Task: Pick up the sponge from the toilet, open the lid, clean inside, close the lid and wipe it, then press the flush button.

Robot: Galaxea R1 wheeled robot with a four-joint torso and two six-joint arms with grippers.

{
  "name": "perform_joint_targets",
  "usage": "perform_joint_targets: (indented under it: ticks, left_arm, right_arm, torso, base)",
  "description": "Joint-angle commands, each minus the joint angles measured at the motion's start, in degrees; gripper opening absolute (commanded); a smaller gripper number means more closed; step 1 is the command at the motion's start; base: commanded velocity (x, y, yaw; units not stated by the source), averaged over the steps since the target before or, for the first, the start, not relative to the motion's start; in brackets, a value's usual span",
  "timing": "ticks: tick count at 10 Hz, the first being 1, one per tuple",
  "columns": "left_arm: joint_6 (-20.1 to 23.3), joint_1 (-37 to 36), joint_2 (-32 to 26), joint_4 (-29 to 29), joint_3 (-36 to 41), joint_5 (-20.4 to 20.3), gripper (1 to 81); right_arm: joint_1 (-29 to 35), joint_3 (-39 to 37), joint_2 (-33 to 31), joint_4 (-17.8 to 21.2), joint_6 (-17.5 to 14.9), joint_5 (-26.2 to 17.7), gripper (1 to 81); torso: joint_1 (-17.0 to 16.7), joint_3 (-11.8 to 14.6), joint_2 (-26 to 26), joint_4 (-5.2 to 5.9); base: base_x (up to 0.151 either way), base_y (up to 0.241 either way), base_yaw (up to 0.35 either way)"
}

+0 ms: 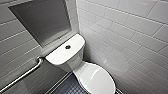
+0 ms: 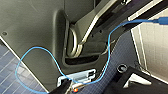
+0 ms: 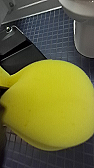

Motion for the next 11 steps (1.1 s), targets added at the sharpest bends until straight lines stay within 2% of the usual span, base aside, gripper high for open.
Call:
perform_joint_targets:
  ticks: [1,4,5,6,7,9,10,11]
  left_arm:
    - [0.0,-2.7,-3.7,-0.4,3.4,4.4,81.1]
    - [-0.1,-4.6,-4.2,-1.2,3.4,5.0,81.1]
    - [-0.1,-4.7,-4.4,-1.8,3.4,5.0,81.1]
    - [-0.1,-5.0,-4.6,-1.9,3.1,4.9,81.1]
    - [-0.1,-5.7,-4.6,-2.7,2.6,4.9,81.1]
    - [-0.1,-7.6,-4.8,-5.3,1.4,5.0,81.1]
    - [-0.1,-8.6,-5.3,-6.0,1.7,5.0,81.1]
    - [-0.1,-9.5,-5.6,-6.8,1.7,5.0,81.1]
  right_arm:
    - [-6.6,-2.4,-1.9,-1.6,-0.3,-2.8,1.0]
    - [-8.8,-3.0,-0.6,-3.8,-0.3,-2.2,1.0]
    - [-8.9,-3.7,0.6,-4.5,-0.3,-2.3,1.0]
    - [-8.9,-4.8,1.9,-6.0,-0.3,-2.9,1.0]
    - [-9.5,-7.2,4.0,-8.0,-0.3,-3.0,1.0]
    - [-10.9,-12.2,7.6,-9.5,-0.4,-3.3,1.0]
    - [-11.3,-14.7,9.8,-10.8,-0.3,-3.5,1.0]
    - [-11.4,-15.7,11.3,-11.1,-0.4,-4.9,1.0]
  torso:
    - [3.5,0.0,-5.4,0.00]
    - [7.6,0.0,-12.0,0.00]
    - [5.2,1.9,-8.3,-4.89]
    - [6.2,2.7,-9.9,-5.19]
    - [6.5,0.4,-10.3,-1.07]
    - [6.9,1.0,-10.8,-3.71]
    - [7.0,1.2,-11.0,-4.41]
    - [7.0,1.2,-11.1,-4.43]
  base:
    - [0.000,0.000,0.000]
    - [0.000,0.000,0.000]
    - [0.000,0.000,0.000]
    - [0.000,0.000,0.000]
    - [0.000,0.000,0.000]
    - [0.000,0.000,0.000]
    - [0.000,0.000,0.000]
    - [0.000,0.000,0.000]
